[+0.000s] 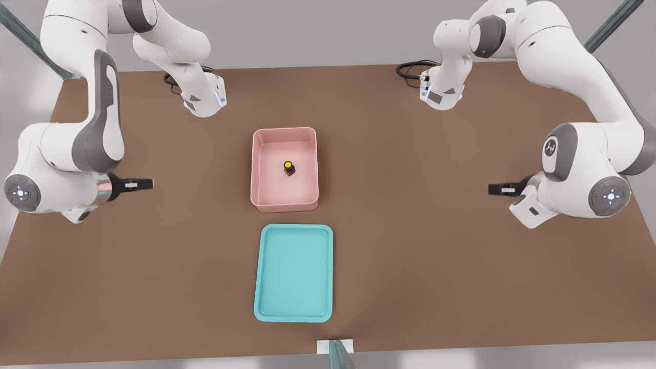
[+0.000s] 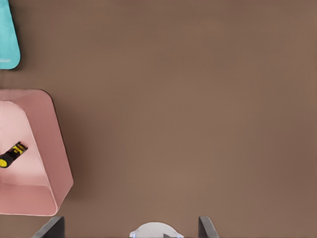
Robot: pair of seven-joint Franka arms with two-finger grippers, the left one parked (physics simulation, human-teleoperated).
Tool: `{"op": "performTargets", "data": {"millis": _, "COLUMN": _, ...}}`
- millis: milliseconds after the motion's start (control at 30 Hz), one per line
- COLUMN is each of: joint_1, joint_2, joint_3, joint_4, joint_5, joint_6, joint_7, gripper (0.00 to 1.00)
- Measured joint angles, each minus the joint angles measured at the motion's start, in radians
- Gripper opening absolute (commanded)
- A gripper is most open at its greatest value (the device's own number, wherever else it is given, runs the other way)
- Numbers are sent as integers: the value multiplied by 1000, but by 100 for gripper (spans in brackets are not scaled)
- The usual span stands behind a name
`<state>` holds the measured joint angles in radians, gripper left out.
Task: The left arm remains still, and the right arm places the button from the box into the tray
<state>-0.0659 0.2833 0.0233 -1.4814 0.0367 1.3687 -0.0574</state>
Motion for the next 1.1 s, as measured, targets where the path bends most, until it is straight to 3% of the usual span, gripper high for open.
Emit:
{"op": "performTargets", "data": {"millis": 167, "joint_1": 90, "joint_2": 11, "joint_3": 2, "joint_4": -106, "joint_5": 1, "joint_6": 184, "joint_7": 19, "gripper": 100}}
{"op": "performTargets", "data": {"millis": 333, "joint_1": 232, "joint_2": -154, "joint_3": 2, "joint_4": -500, "joint_5": 8, "joint_6": 456, "joint_7": 85, "gripper": 100}}
{"op": "performTargets", "data": {"millis": 700, "joint_1": 734, "joint_2": -153, "joint_3": 6, "joint_4": -647, "joint_5": 18, "joint_6": 748, "joint_7": 398, "gripper": 100}}
{"op": "performTargets", "data": {"millis": 1100, "joint_1": 815, "joint_2": -19, "joint_3": 6, "joint_4": -737, "joint_5": 26, "joint_6": 1051, "joint_7": 731, "gripper": 100}}
